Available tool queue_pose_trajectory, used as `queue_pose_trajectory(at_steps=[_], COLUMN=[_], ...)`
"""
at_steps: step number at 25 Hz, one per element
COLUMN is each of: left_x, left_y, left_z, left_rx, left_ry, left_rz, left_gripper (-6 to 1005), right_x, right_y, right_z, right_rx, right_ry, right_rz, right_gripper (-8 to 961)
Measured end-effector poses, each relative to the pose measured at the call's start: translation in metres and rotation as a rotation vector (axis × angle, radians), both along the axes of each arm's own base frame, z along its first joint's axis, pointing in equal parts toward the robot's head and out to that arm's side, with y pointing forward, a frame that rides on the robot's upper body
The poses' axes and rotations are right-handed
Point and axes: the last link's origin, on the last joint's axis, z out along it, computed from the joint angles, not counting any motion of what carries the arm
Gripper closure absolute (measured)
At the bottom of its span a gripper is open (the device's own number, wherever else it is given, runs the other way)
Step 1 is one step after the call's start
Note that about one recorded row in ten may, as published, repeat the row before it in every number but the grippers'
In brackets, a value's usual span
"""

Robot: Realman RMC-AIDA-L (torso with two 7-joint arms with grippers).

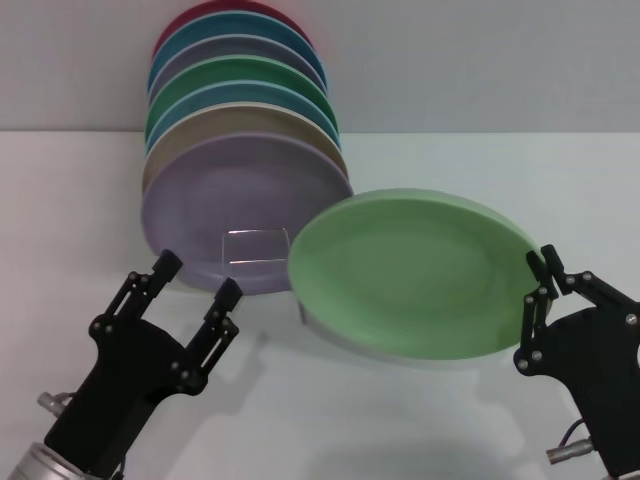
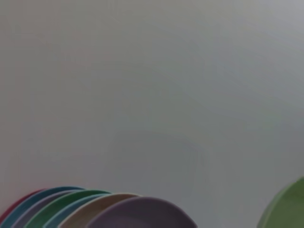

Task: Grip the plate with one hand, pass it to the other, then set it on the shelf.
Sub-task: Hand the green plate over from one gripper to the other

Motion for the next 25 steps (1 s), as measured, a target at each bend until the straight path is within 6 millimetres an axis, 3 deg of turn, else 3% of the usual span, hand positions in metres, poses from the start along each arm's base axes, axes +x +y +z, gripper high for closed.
queue_pose_trajectory(at_steps=[25], left_x=[0.005], left_y=[0.011], left_z=[-0.014], left_rx=[-0.072], left_ry=[0.039], left_rz=[0.009], left_gripper=[301], right_x=[-0.012], right_y=[0.005], right_z=[-0.014], right_rx=[-0.042], right_ry=[-0.065], right_rz=[0.02], right_gripper=[933])
